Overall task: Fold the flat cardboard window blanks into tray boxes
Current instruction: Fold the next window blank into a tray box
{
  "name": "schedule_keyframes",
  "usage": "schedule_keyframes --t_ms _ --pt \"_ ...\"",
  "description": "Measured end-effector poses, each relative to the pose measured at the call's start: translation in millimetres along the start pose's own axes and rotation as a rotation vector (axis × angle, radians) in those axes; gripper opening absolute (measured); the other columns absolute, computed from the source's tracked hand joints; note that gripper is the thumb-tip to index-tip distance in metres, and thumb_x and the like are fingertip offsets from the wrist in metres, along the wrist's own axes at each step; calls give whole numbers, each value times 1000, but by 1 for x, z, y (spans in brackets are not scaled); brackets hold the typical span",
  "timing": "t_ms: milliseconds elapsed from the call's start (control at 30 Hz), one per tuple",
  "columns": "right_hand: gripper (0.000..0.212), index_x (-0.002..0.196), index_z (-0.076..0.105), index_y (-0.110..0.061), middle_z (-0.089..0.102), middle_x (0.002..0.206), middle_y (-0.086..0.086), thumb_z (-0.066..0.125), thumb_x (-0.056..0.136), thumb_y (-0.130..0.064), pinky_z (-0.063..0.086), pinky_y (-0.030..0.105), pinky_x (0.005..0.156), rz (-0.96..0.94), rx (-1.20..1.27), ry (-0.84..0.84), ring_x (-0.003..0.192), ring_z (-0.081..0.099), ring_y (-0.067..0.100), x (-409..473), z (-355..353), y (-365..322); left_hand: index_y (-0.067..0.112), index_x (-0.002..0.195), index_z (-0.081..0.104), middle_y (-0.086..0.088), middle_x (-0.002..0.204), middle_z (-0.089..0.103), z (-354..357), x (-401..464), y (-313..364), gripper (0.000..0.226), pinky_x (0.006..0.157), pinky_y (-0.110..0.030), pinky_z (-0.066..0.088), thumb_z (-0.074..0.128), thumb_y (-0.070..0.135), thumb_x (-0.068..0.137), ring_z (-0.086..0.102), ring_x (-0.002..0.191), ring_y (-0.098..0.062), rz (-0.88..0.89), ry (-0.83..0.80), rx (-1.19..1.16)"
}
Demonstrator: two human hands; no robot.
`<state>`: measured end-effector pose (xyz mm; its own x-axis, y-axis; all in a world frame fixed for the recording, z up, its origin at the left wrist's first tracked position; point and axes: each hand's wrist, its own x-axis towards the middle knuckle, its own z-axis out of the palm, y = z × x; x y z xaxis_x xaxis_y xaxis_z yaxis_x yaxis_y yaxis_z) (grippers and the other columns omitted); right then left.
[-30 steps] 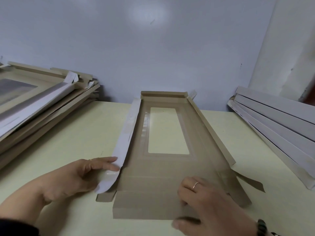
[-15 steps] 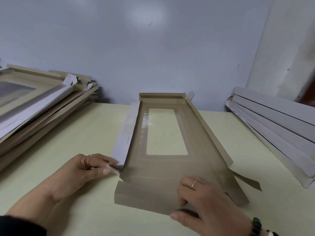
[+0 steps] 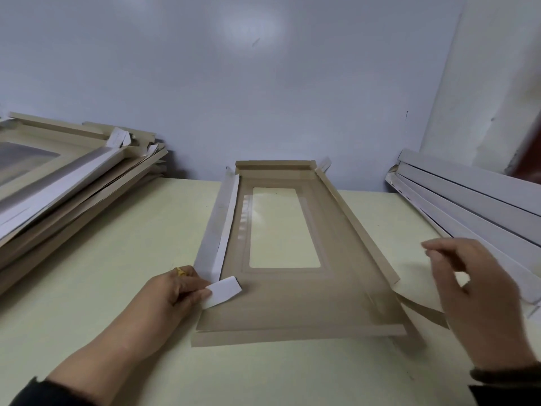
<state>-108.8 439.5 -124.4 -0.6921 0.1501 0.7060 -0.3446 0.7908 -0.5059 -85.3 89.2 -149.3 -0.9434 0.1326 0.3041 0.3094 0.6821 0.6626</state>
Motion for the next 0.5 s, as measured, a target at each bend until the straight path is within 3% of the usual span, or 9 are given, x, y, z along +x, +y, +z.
schedule_keyframes --t_ms 100,167,233,433,500 --pt "36 84 56 -22 60 92 5 48 83 13 35 5 69 154 -29 -278 75 53 16 0 -4 33 38 63 68 18 75 59 -1 0 0 42 59 -8 36 56 9 90 52 69 -3 -13 2 -7" --pt "48 85 58 -25 60 98 1 47 77 22 38 7 71 196 84 -522 85 52 9 -4 -4 36 44 61 66 21 73 58 -2 0 2 46 59 -7 36 55 10 90 52 67 -1 -13 -1 -12" --pt "50 89 61 -25 61 101 -1 47 78 22 42 11 72 220 190 -660 87 54 3 -7 -2 33 46 58 64 22 72 58 -2 0 3 49 57 -7 35 54 10 91 51 64 0 -24 -8 -13" --pt "46 79 73 -27 61 110 -16 58 77 16 37 -1 77 162 320 -756 93 56 -11 -7 1 26 44 63 65 16 75 58 -5 0 -3 46 57 -10 36 55 10 91 50 64 -3 -55 6 -4" --pt "45 70 75 -31 65 103 -16 65 75 12 37 -1 75 210 351 -749 89 58 -11 -6 2 27 45 60 64 17 74 58 -6 0 -3 48 56 -10 35 55 9 91 49 62 -2 -58 0 -8"
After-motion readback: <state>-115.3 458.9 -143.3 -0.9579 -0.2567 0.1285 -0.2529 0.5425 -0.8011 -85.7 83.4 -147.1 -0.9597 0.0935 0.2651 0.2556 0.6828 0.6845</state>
